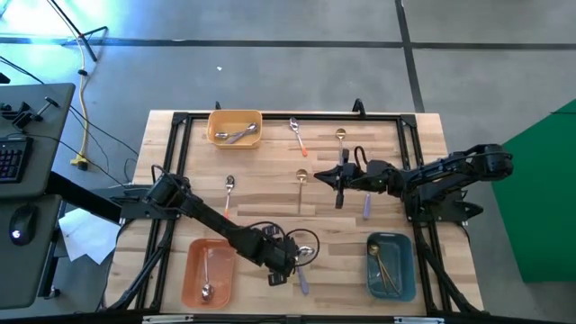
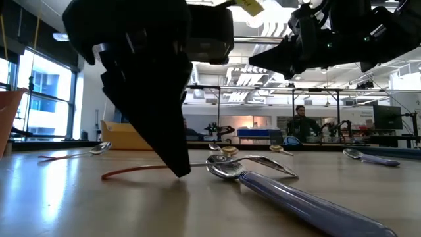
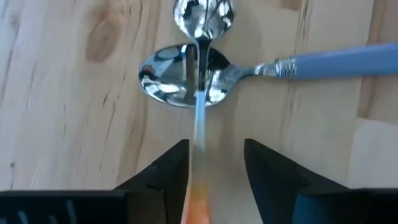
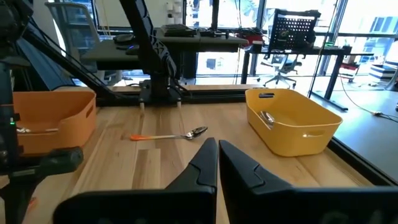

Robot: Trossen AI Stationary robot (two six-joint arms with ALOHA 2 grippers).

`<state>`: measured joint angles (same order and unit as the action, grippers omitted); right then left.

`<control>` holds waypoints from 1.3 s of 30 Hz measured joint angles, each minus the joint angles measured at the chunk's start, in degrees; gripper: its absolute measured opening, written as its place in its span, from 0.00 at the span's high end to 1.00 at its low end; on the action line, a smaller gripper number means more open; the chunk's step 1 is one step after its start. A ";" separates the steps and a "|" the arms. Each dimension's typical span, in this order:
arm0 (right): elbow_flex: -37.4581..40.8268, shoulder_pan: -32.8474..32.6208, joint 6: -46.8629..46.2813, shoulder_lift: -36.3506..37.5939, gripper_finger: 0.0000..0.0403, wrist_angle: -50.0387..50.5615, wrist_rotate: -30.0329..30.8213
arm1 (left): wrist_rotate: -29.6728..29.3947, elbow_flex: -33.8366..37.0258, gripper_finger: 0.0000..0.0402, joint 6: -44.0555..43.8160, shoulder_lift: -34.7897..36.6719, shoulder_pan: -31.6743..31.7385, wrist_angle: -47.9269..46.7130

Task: Sort silverware by color (type)
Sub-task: Put the orange spoon into the orange bin

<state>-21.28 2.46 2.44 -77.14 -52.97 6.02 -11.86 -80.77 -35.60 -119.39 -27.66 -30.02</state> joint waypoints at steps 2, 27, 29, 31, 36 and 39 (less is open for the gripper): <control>0.00 0.00 0.04 0.00 1.00 0.02 0.02 | 0.22 0.00 0.67 0.35 0.00 0.00 -0.31; 0.02 0.07 1.47 0.00 1.00 0.11 0.02 | 1.85 -7.09 1.00 14.15 8.58 2.22 -13.73; 0.02 0.07 1.46 0.00 1.00 0.15 0.02 | 1.93 -7.86 1.00 11.02 11.65 2.01 -17.97; 0.02 0.07 1.47 -0.02 1.00 0.51 0.04 | 2.68 -8.00 1.00 5.98 14.86 1.11 -21.62; 0.02 0.07 1.46 -0.02 1.00 0.96 0.04 | 5.92 -7.98 1.00 -11.68 21.68 -3.66 -27.12; 0.02 0.08 1.46 -0.02 1.00 1.22 0.04 | 6.00 -7.98 1.00 -24.68 24.44 -7.49 -29.11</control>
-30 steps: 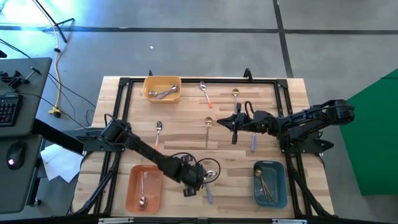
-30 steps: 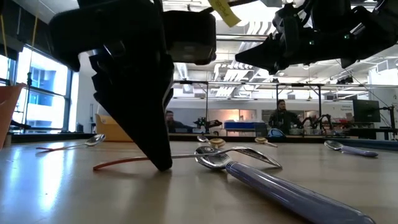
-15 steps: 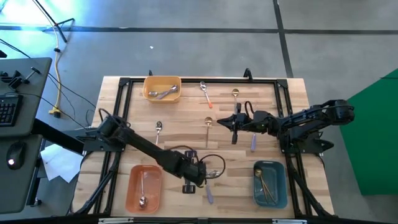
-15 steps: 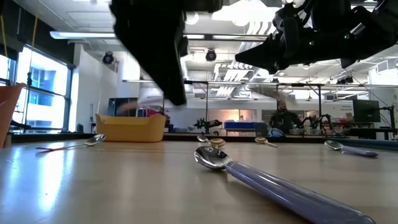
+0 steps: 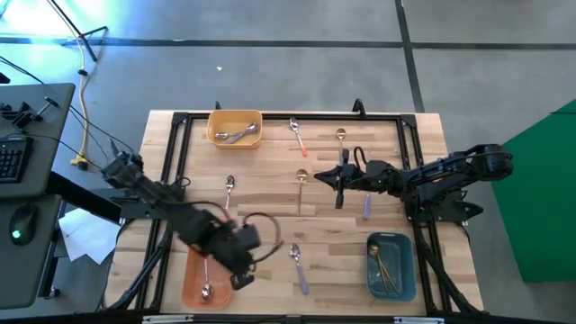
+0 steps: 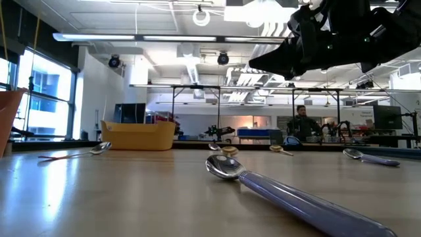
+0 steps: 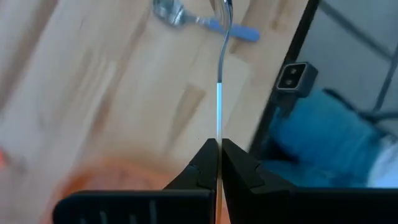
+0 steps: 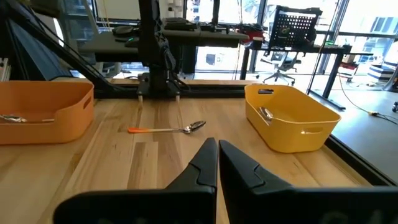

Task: Sort silverware by color (type)
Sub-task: Put the orange spoon into the orange bin

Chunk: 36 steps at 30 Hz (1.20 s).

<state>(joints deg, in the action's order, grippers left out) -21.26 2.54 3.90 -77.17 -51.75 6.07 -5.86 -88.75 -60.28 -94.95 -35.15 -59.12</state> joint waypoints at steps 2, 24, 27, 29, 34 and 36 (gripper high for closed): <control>0.00 -0.01 -0.26 0.00 1.00 0.15 0.00 | -1.13 0.00 1.00 -8.74 1.31 -2.95 -2.15; 0.00 0.09 0.63 0.00 1.00 0.51 0.09 | -3.95 14.02 1.00 -55.14 2.37 -22.64 -4.65; 0.00 0.09 0.63 0.00 1.00 0.51 0.09 | -3.94 17.72 1.00 -54.07 2.31 -21.65 -1.68; 0.00 0.09 0.63 0.00 1.00 0.51 0.09 | -3.96 20.63 1.00 -52.20 2.33 -20.72 2.99; 0.00 0.09 0.35 0.00 1.00 0.42 0.07 | -4.60 27.47 1.00 -48.53 2.33 -18.71 14.06; 0.00 0.09 0.02 0.00 1.00 0.40 0.06 | -4.74 29.54 1.00 -48.01 2.33 -18.19 16.06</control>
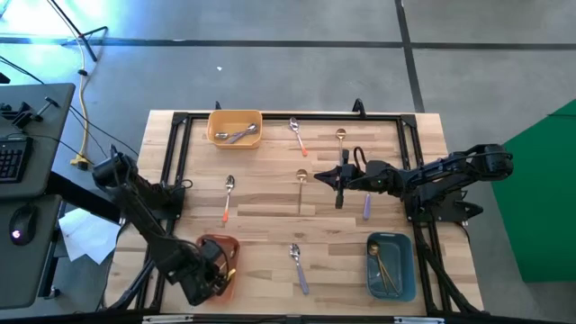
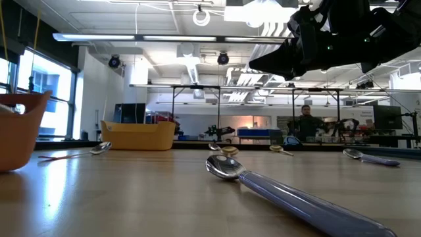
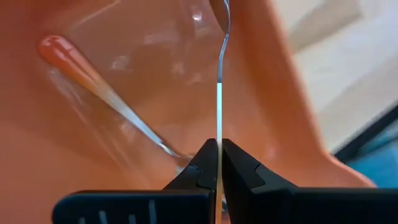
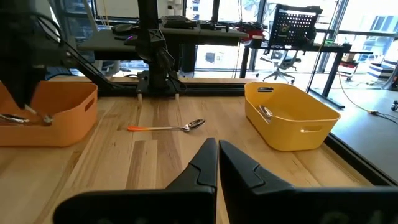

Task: Sort silverware by color (type)
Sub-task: Put the orange spoon into the orange bin, then put the purple spoon into the yellow bin

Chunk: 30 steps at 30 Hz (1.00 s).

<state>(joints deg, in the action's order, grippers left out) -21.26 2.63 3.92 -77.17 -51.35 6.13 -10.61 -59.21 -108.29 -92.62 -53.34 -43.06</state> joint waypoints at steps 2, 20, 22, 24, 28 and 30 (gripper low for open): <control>0.00 0.00 -0.02 0.00 1.00 0.00 -0.02 | 0.06 1.38 1.00 0.13 0.00 0.28 1.00; 0.00 -0.04 -1.03 0.00 1.00 0.30 -0.05 | 2.58 -4.36 0.74 5.11 0.01 -0.75 -5.39; 0.00 -0.07 -1.01 0.00 1.00 0.79 -0.06 | 2.57 -7.59 0.71 7.76 0.04 -0.38 -10.02; 0.00 -0.13 -0.73 0.00 1.00 1.53 -0.06 | 2.59 -11.07 0.70 11.19 0.04 0.45 -15.53; 0.00 0.38 3.32 0.34 1.00 1.47 -0.10 | -0.63 -17.77 0.71 19.27 0.11 3.14 -21.57; 0.00 1.07 4.73 1.61 1.00 1.83 -0.09 | -3.95 -19.43 0.74 23.91 0.11 5.18 -21.83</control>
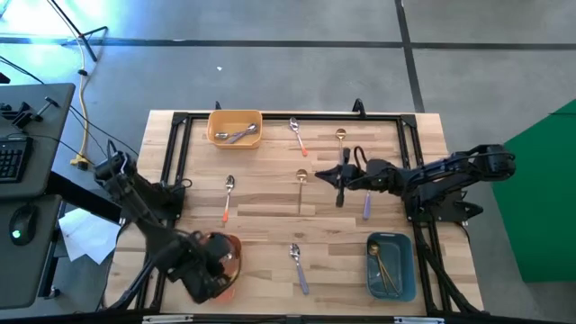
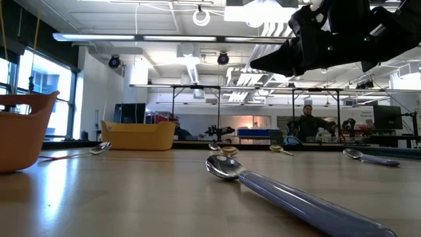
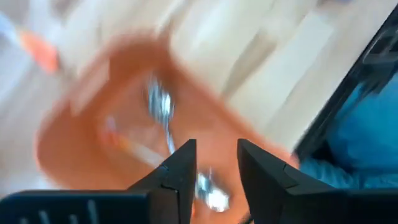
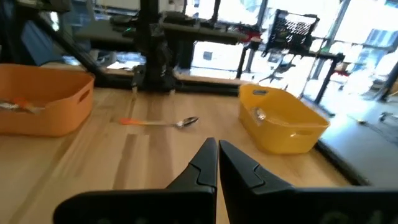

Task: Sort silverware by color (type)
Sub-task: Put the purple spoon into the yellow bin

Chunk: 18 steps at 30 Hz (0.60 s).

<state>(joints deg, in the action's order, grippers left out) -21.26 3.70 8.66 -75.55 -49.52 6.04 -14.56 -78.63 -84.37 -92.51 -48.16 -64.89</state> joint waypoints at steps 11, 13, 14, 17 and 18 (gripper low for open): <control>0.00 3.60 0.82 14.24 1.00 18.86 -0.04 | -3.08 9.51 0.99 39.68 4.96 18.46 25.35; 0.00 4.42 0.82 15.62 1.00 20.00 -0.16 | 0.50 13.04 0.98 45.85 5.31 22.53 34.65; 0.00 4.92 0.82 16.08 1.00 20.60 -0.38 | 2.23 14.85 0.98 48.60 5.33 24.52 38.90; 0.00 6.79 0.42 17.13 1.00 22.37 -0.55 | 6.56 20.50 1.00 55.51 5.38 29.96 50.88; 0.00 7.56 0.37 17.28 1.00 23.09 -0.53 | 7.90 22.56 1.00 57.33 5.38 31.77 55.06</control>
<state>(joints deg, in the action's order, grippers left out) -21.26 11.26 9.03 -58.27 -26.43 5.52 -6.66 -56.08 -27.04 -87.13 -16.39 -9.83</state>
